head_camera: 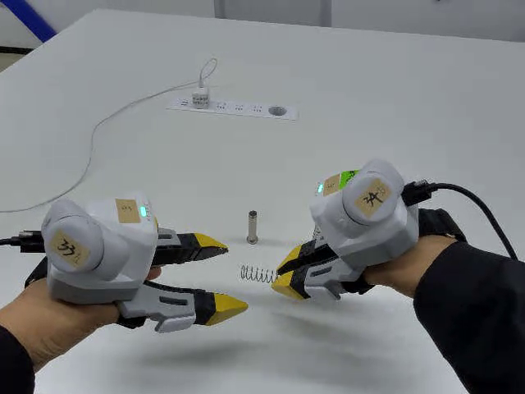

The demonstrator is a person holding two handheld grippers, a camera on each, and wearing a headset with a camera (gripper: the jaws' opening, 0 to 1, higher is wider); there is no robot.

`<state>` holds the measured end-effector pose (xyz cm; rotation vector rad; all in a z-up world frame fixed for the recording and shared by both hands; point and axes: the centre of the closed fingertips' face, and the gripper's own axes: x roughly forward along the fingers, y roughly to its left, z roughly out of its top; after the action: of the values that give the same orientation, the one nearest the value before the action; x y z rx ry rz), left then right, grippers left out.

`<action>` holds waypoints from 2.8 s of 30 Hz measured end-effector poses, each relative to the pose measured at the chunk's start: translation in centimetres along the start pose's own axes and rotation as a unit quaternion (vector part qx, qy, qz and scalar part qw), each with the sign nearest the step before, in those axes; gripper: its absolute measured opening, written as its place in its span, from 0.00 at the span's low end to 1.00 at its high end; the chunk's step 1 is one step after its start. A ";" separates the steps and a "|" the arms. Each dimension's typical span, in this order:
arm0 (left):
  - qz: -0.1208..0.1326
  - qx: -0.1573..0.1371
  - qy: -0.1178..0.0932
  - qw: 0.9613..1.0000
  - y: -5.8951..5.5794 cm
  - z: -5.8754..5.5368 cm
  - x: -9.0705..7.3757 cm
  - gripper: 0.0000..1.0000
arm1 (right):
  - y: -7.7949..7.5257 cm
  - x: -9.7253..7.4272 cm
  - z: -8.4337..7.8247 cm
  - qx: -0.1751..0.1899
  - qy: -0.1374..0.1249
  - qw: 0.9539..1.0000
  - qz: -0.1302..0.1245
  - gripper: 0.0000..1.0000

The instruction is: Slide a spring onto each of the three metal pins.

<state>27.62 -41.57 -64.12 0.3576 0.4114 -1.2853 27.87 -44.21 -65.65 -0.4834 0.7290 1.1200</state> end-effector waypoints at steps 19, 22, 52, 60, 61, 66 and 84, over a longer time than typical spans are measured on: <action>-0.046 0.080 0.002 0.996 -1.7 0.3 1.3 0.13 | 2.3 -1.7 0.3 -0.011 0.025 0.999 0.021 0.11; -0.047 0.080 0.001 0.996 -1.8 0.3 1.4 0.12 | 2.4 -1.9 0.4 -0.007 0.024 1.000 0.019 0.11; -0.014 0.054 -0.029 0.998 -0.8 1.9 1.3 0.11 | 2.2 -2.8 7.0 -0.060 -0.066 0.996 0.002 0.11; -0.005 0.052 -0.027 0.998 -0.6 2.1 1.2 0.11 | 2.0 -3.0 7.3 -0.066 -0.075 0.995 0.003 0.11; -0.005 0.052 -0.027 0.998 -0.6 2.1 1.2 0.12 | 1.9 -3.0 7.3 -0.066 -0.075 0.995 0.003 0.11; 0.000 0.041 -0.024 0.999 -0.5 2.0 1.0 0.19 | 1.8 -3.1 7.4 -0.066 -0.077 0.995 0.003 0.11; 0.054 -0.043 -0.058 0.996 1.3 1.3 -2.3 0.42 | -3.5 -3.8 9.0 -0.042 -0.098 0.993 -0.053 0.11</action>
<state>28.50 -39.91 -61.86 0.2288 0.3437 -1.1724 32.69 -41.78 -56.75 -0.4696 0.4812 1.0830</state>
